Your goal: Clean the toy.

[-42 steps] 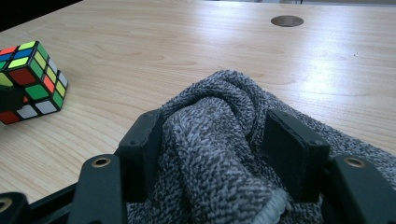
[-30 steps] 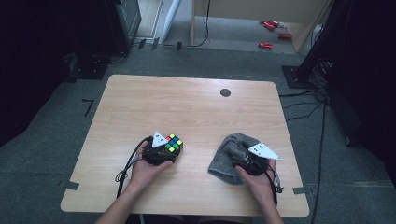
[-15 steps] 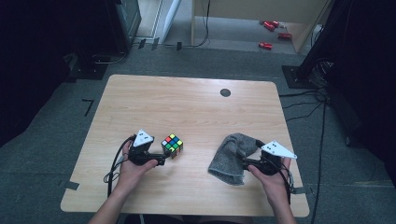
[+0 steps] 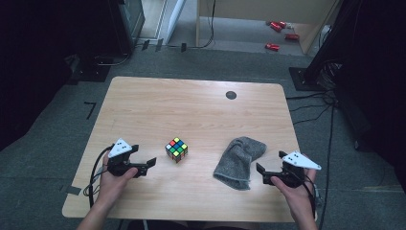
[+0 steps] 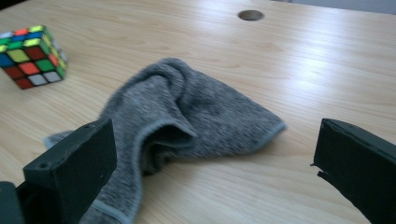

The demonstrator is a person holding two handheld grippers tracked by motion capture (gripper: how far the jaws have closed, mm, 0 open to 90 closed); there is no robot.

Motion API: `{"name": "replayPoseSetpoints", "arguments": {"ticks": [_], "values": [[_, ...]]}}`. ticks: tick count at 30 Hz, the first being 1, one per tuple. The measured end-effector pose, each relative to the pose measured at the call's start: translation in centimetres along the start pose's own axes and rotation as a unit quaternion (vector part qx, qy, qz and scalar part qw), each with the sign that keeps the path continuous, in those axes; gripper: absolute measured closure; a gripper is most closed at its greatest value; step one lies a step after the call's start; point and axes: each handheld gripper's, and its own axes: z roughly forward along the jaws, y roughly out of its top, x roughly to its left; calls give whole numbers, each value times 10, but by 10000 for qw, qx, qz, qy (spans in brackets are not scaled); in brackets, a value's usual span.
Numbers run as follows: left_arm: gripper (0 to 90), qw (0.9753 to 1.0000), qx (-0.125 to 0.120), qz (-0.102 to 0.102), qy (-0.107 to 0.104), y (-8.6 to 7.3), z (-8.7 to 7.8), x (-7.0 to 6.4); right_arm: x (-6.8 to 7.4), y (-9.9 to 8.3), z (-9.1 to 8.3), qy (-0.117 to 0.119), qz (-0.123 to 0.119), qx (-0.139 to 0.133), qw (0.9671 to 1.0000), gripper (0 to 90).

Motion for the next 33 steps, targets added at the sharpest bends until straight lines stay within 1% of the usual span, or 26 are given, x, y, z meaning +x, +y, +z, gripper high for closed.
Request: {"name": "replayPoseSetpoints", "arguments": {"ticks": [2, 7, 10, 13, 15, 18, 19, 20, 22, 23, 24, 25, 26, 27, 28, 29, 30, 31, 33], "values": [[37, 10000, 25, 15, 33, -5, -6, 3, -5, -4, -3, -42, 49, -1, 10000, 0], [37, 9997, 39, -21, 220, -17, -20, 13, -17, -16, -9, -213, 135, 109, 9996, 0], [37, 9993, 112, -30, 368, -24, -27, 20, -22, -23, -13, -292, 175, 179, 9993, 0], [31, 9986, 149, -134, 487, -31, -33, 28, -28, -30, -16, -361, 221, 217, 9989, 0], [31, 9977, 200, -183, 623, -37, -36, 32, -32, -35, -18, -424, 245, 268, 9984, 0], [30, 9965, 313, -242, 741, -46, -37, 38, -38, -43, -19, -494, 321, 333, 9977, 0], [30, 9962, 359, -261, 748, -49, -38, 40, -41, -47, -19, -538, 364, 364, 9972, 0], [30, 9956, 406, -316, 777, -51, -38, 41, -42, -51, -19, -555, 403, 403, 9968, 0], [31, 9936, 539, -393, 915, -54, -37, 44, -46, -57, -18, -592, 421, 486, 9962, 0], [31, 9933, 580, -386, 927, -56, -36, 44, -47, -60, -17, -631, 422, 562, 9955, 0], [31, 9920, 668, -391, 999, -58, -34, 44, -48, -62, -16, -676, 400, 618, 9950, 0], [31, 9913, 721, -344, 1050, -58, -33, 43, -49, -65, -15, -758, 361, 724, 9938, 0], [31, 9912, 727, -271, 1076, -58, -33, 42, -49, -68, -13, -812, 352, 808, 9928, 0], [31, 9906, 765, -216, 1117, -58, -32, 41, -49, -69, -12, -865, 367, 893, 9916, 0], [31, 9894, 814, -133, 1199, -58, -31, 40, -49, -71, -11, -886, 359, 932, 9910, 0], [31, 9882, 870, -43, 1260, -59, -29, 39, -48, -72, -9, -874, 332, 1040, 9902, 0], [31, 9861, 942, 53, 1369, -60, -27, 38, -47, -72, -8, -913, 283, 1066, 9897, 0], [31, 9854, 969, 86, 1394, -61, -26, 38, -46, -72, -8, -947, 252, 1090, 9892, 0], [29, 9860, 952, 102, 1362, -61, -26, 38, -45, -72, -7, -957, 228, 1169, 9883, 0]]}}
